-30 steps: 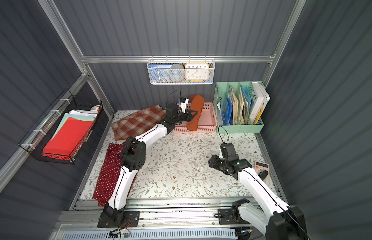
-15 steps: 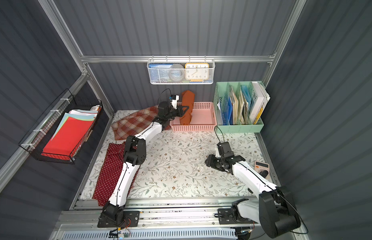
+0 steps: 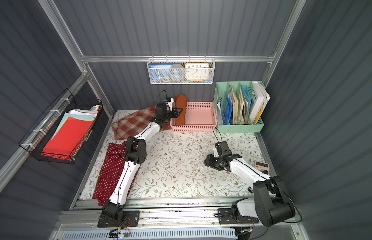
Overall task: Roll up the skirts
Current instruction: Place the skirt in the basket.
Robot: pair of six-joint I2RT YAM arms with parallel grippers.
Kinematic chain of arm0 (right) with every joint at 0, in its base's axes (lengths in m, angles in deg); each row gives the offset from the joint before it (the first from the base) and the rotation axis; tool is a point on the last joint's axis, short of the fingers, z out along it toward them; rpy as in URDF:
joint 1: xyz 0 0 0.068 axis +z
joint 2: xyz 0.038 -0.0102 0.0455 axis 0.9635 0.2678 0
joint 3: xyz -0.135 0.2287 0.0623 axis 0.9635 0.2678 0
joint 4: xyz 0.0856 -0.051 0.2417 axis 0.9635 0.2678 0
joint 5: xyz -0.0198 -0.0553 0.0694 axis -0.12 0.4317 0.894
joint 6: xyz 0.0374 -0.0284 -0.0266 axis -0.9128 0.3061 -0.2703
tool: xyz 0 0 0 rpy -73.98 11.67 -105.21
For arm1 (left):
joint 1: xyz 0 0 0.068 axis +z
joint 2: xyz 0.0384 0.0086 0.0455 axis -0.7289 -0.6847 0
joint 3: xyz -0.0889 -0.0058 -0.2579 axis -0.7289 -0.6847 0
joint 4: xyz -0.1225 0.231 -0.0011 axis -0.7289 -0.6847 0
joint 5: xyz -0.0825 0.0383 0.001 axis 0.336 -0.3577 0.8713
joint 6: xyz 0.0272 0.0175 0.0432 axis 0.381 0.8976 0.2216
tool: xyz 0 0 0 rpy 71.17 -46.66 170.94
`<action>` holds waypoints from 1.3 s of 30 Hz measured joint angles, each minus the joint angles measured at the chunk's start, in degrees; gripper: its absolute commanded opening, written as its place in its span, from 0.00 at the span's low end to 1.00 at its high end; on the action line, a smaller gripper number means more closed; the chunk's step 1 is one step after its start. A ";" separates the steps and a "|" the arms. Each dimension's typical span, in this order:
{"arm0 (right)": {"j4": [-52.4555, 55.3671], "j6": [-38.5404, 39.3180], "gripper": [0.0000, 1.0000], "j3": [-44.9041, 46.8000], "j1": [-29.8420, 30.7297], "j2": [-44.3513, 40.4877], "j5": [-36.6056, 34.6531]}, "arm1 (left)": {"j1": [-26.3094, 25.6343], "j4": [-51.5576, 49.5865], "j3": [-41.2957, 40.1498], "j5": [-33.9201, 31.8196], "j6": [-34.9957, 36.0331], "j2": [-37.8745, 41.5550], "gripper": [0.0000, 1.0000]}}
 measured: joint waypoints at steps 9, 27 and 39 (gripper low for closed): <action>-1.79 0.07 0.54 0.00 -0.04 1.22 0.68 | -2.19 -7.72 2.99 -11.06 0.57 -0.11 0.00; -4.74 0.00 0.53 0.15 -0.26 1.29 3.21 | -5.33 -20.96 5.16 -22.82 11.37 0.68 0.01; -5.55 -0.02 0.53 0.55 -0.26 1.40 3.85 | -5.88 -23.45 2.21 -27.74 12.55 2.45 0.45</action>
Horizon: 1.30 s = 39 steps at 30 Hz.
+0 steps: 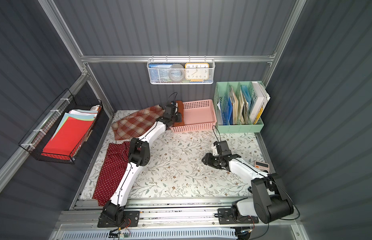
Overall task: Roll up the skirts
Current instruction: Place the skirt in the basket.
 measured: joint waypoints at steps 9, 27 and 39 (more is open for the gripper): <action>0.04 0.00 0.54 0.00 0.00 -1.84 0.02 | -2.32 -1.68 -4.63 0.83 0.39 2.97 0.65; 0.48 0.02 0.54 0.96 0.00 -5.55 0.28 | -3.37 -5.29 -8.13 -1.07 0.70 10.58 1.00; 1.07 0.17 0.54 1.03 0.26 -6.62 -0.44 | -2.69 1.07 -36.00 -1.03 -0.68 35.98 0.71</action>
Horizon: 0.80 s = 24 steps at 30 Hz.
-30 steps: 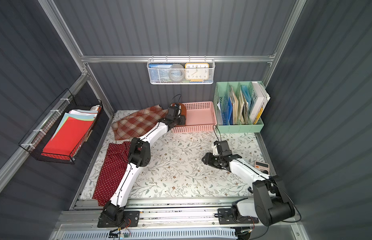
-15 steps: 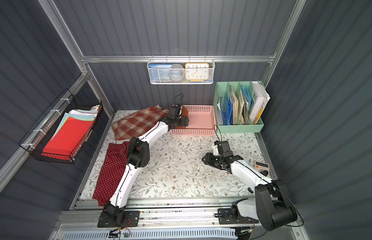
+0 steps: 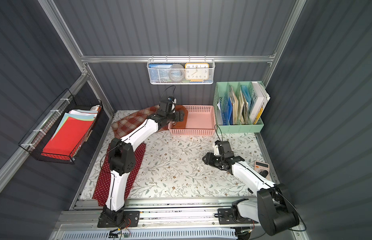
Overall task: Roll up the skirts
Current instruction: Place the skirt in the basket, then move the skirt to the center of the board.
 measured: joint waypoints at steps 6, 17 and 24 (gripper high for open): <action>0.61 1.40 0.54 -0.11 5.09 -0.55 -1.60 | 4.28 1.70 -30.10 -3.52 -10.29 27.10 0.00; 3.19 2.73 0.53 -1.57 10.51 -1.01 -2.95 | 10.43 -1.20 -70.73 -8.90 -35.89 45.81 0.12; 4.20 2.89 0.53 -1.57 11.08 -3.78 -3.32 | 14.82 2.51 -73.59 -11.67 -45.44 43.52 0.40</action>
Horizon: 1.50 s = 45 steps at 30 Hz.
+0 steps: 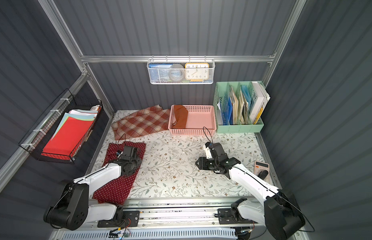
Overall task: Roll up the skirts
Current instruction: Move the skirt to the center of the board.
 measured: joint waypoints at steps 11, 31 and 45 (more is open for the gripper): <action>0.46 0.17 0.52 0.00 0.00 1.70 -0.83 | 4.83 7.85 5.31 1.97 -0.61 -9.88 0.42; 7.04 1.09 0.52 -5.49 -0.07 -0.81 -7.56 | -28.79 35.89 3.85 11.23 -13.14 -21.42 0.25; 11.32 -1.03 0.53 -7.72 -2.25 -4.00 -17.92 | -48.35 39.19 13.29 30.32 -2.86 -29.44 0.70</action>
